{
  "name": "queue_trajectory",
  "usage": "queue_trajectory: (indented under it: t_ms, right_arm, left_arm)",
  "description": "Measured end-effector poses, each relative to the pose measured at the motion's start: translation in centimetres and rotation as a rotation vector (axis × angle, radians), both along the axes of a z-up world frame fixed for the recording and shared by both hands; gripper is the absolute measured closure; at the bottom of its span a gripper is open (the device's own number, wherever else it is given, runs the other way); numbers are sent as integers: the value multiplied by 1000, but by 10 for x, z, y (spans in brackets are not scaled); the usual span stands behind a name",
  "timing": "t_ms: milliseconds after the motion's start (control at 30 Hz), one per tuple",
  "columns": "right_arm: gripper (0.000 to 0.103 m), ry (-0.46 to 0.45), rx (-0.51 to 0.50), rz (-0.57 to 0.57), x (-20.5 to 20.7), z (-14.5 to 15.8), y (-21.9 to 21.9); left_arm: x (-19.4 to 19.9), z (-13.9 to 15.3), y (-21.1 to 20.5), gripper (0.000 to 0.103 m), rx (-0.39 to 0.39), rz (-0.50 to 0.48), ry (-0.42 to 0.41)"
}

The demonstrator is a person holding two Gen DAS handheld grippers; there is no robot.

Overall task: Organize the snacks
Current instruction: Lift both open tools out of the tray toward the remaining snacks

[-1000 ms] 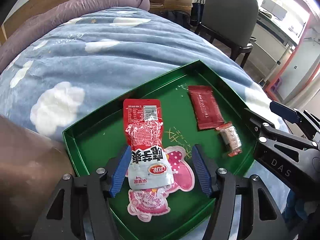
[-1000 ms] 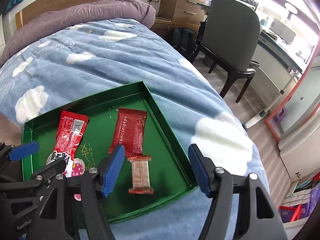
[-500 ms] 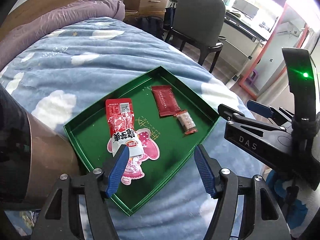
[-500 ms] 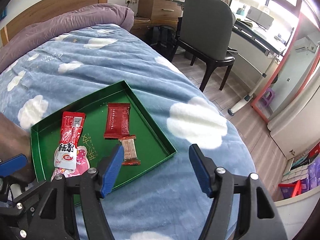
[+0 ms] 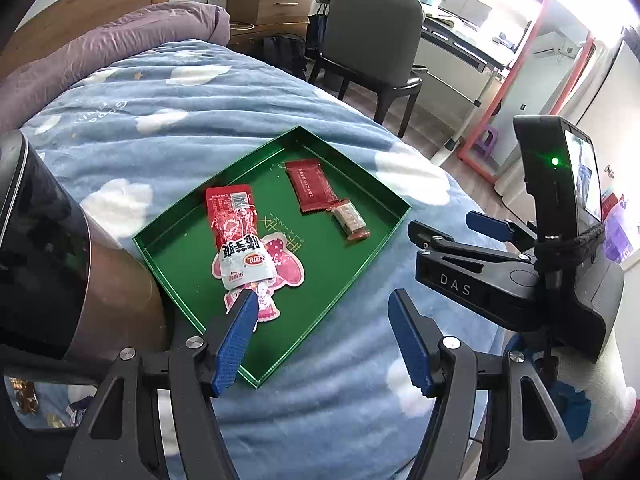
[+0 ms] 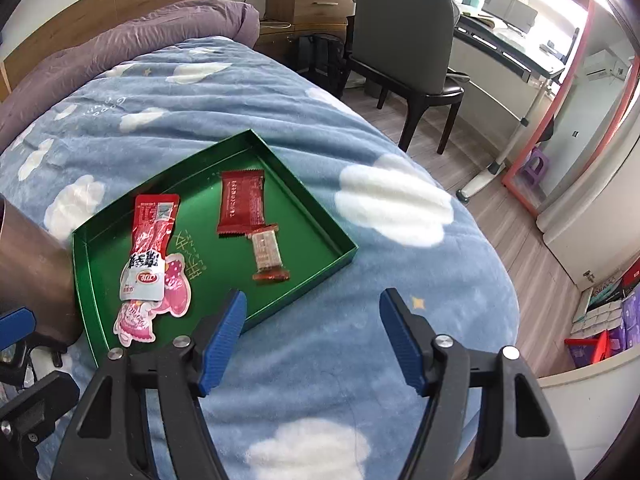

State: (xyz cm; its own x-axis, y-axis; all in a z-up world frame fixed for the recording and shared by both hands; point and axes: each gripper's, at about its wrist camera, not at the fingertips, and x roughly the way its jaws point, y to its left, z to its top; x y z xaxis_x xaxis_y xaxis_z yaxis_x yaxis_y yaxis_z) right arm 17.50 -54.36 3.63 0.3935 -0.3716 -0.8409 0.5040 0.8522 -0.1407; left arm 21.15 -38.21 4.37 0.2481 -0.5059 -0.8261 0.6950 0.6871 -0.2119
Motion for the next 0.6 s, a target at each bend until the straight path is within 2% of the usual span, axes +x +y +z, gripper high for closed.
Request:
queue_trajectory:
  t_ms: [367,600]
  right_arm:
    - [0,60,27,21,-30,-20,45]
    - [0,81,45,82,-37,-27,84]
  left_arm:
    - [-56,-18,54,42,82,-99,-40]
    - [-68,-20,107,42,106,-63,-75]
